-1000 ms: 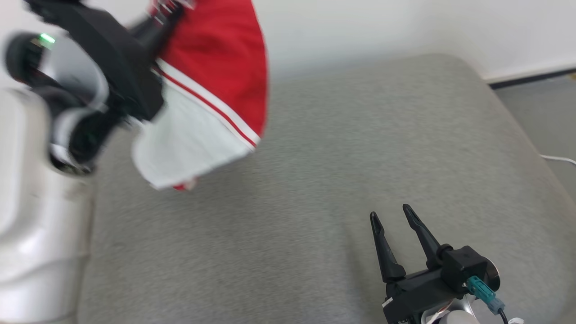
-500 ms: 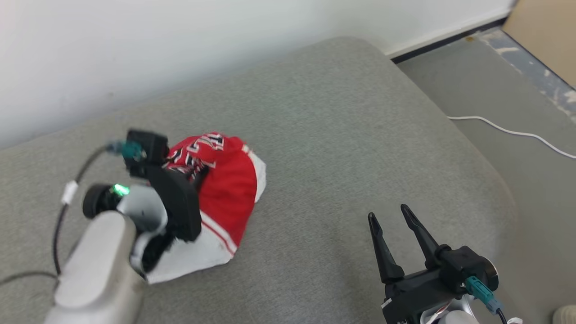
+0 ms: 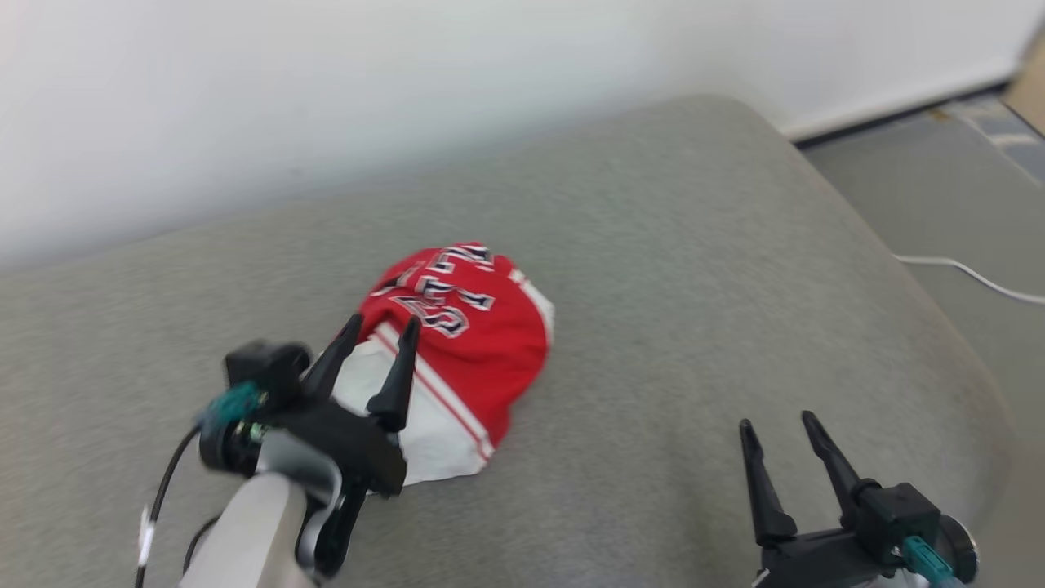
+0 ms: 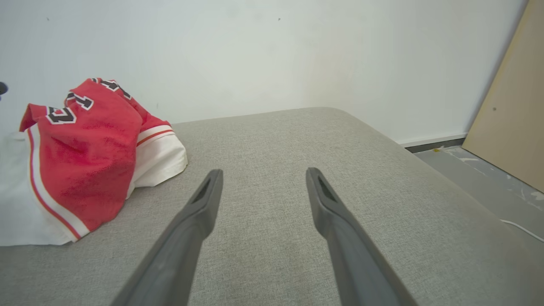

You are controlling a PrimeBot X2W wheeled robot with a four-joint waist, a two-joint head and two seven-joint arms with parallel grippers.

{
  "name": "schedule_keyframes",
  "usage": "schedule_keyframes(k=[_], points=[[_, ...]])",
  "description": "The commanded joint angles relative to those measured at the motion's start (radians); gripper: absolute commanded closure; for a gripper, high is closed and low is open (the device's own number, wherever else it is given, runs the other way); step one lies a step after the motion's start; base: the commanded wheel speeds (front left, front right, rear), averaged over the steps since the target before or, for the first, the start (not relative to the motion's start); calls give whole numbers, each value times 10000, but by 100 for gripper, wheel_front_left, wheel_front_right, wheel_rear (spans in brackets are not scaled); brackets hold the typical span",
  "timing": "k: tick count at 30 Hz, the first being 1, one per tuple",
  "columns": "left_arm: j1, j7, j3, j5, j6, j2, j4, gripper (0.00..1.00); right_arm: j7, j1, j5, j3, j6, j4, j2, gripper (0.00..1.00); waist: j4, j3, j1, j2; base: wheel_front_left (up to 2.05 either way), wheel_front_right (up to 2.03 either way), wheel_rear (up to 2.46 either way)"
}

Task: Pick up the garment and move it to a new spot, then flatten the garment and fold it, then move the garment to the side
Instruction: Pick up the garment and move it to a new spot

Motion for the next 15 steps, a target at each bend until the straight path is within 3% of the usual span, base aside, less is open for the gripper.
schedule_keyframes(k=[1,7,15], points=[[379,-294,103,-173,52,2,-45,0,58,185,-161,-146,-25,-124,-19,0,1263,-820,0,-1,0,0,0],[1474,-1110,586,-77,439,161,-672,0,287,477,-326,-731,-25,-567,-18,0,2143,-1135,0,-1,0,0,0],[3356,-1315,1679,263,1000,429,-2459,0,405,407,-632,-888,-25,-729,-23,0,2725,-1282,0,-1,0,0,0]])
